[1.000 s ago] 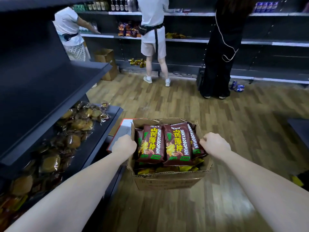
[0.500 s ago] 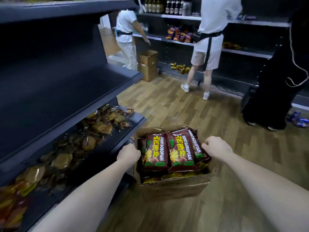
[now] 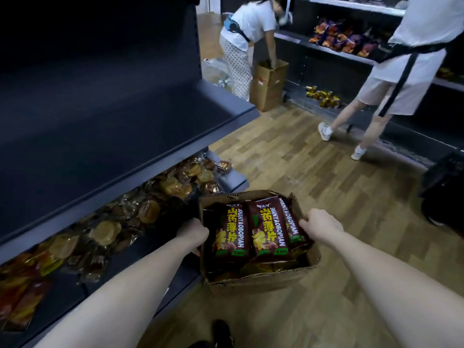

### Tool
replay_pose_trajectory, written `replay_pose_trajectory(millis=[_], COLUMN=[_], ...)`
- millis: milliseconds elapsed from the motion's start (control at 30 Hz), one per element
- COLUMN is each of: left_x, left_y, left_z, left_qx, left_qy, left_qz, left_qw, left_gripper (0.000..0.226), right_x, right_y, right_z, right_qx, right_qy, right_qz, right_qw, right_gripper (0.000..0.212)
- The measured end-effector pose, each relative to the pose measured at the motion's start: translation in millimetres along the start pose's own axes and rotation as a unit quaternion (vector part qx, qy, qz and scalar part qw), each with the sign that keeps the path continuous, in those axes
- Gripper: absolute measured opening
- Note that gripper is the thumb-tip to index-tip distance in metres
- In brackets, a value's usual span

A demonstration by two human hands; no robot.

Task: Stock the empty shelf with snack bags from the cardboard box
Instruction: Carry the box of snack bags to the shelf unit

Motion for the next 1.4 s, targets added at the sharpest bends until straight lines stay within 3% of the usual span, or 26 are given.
replay_pose_trajectory(millis=[133, 467, 567, 633, 833, 1100, 1400], left_x=[21.9, 61.1, 62.1, 62.7, 71.1, 75.1, 100.8], left_y=[3.9, -7.3, -13.5, -17.3, -38.1, -51.5, -56.4], left_z=[-7.7, -27.1, -21.0, -18.2, -12.4, -9.7, -13.4], left_qx=[-0.013, -0.072, -0.079, -0.081, -0.138, -0.107, -0.105], left_qy=[0.04, 0.107, 0.125, 0.149, 0.186, 0.218, 0.241], left_qz=[0.006, 0.002, 0.009, 0.026, 0.077, 0.167, 0.178], left_qw=[0.999, 0.992, 0.989, 0.985, 0.97, 0.956, 0.948], left_gripper=[0.006, 0.034, 0.027, 0.02, 0.033, 0.032, 0.036], right_x=[33.0, 121.6, 148.3, 164.2, 208.3, 245.2, 269.3], right_y=[-3.2, -16.2, -21.5, -23.5, -24.0, -29.2, -34.9], right_z=[-21.5, -69.7, -81.9, -87.8, -101.0, -115.1, -126.8], right_qx=[-0.023, -0.101, -0.112, -0.117, -0.133, -0.163, -0.16], right_qy=[0.019, 0.107, 0.151, 0.178, 0.232, 0.272, 0.297], right_qz=[-0.023, -0.077, -0.101, -0.11, -0.118, -0.109, -0.108], right_qw=[0.999, 0.986, 0.977, 0.971, 0.956, 0.942, 0.935], right_gripper=[0.026, 0.025, 0.023, 0.023, 0.023, 0.027, 0.023])
Point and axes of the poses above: each hand's wrist, its own x-axis towards the middle knuckle, its own y-axis out of the back of the hand, z = x × y, the point moved 10 cm from there along x, towards the middle knuckle, and after that the axes turned 7 degrees about -x, right-handed, at the moved point
